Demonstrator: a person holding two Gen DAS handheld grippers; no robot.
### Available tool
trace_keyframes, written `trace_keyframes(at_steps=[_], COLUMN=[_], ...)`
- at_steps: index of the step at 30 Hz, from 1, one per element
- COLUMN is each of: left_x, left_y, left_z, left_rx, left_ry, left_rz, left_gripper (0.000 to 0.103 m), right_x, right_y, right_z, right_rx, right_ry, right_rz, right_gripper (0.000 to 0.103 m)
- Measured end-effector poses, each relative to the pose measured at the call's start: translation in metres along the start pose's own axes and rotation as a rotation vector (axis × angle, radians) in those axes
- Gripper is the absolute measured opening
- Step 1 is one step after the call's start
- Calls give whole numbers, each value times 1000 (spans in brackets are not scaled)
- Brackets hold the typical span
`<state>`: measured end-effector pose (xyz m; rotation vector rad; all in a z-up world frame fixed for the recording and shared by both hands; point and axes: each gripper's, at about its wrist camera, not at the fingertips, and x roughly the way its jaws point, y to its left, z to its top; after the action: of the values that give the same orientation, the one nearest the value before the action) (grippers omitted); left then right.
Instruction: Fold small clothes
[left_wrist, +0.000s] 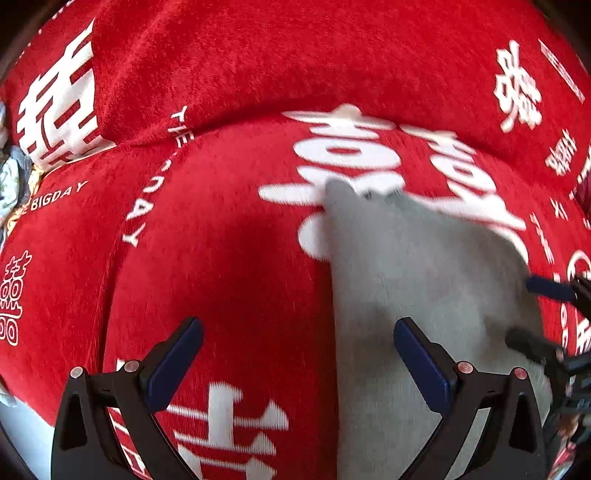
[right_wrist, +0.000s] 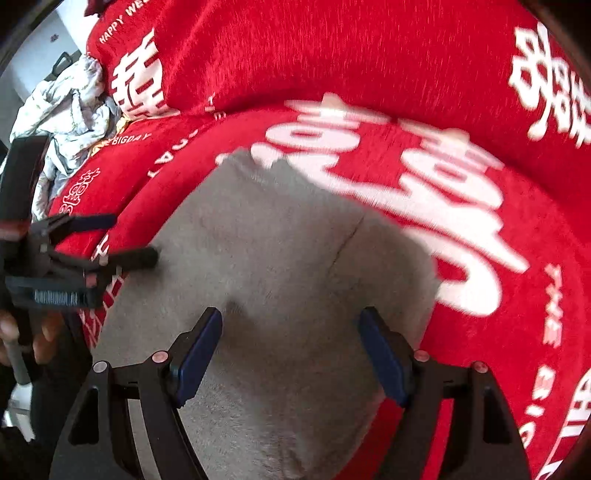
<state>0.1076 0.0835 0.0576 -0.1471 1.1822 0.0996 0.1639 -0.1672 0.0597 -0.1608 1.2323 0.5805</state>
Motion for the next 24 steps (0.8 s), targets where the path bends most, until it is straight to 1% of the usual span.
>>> trace_keyframes(at_steps=[2,5,6,8,9,10,12,16,17,21,24], left_x=[7,25,28,38,45,50,57,66,67,71,63], left_y=[0,-9,-11,-17,-19,-19,-16,-10,-10,-11,-10], left_z=[14,29,31,35,36,36,38,47,48,51,53], left_rx=[-8,22,30,58,69,70,56,12,15,24,28], left_ry=[7,38,43,55,63,71,79,90,89,90,81], left_rz=[11,37,41,81,104,110,99,65,65,64,74], left_gripper=[103,103,103,103,103,103,103,103,103,103,103], right_x=[-1,5,8,20,26,32,44,59,63,71,70], right_y=[-4,-8,-9,-8,-8,-8,-14,-33,-34,-30,-27], right_z=[6,17,20,25,26,28,32,43,45,49,53], right_rx=[8,15,17,14,11,9,21,92,92,52,35], right_ry=[0,14,21,52,66,79,98,110,112,114,134], right_rz=[0,-10,-5,13,13,5,-25,-6,-10,-46,-73], right_gripper=[80,80,80,80,80,80,80,80,80,86,87])
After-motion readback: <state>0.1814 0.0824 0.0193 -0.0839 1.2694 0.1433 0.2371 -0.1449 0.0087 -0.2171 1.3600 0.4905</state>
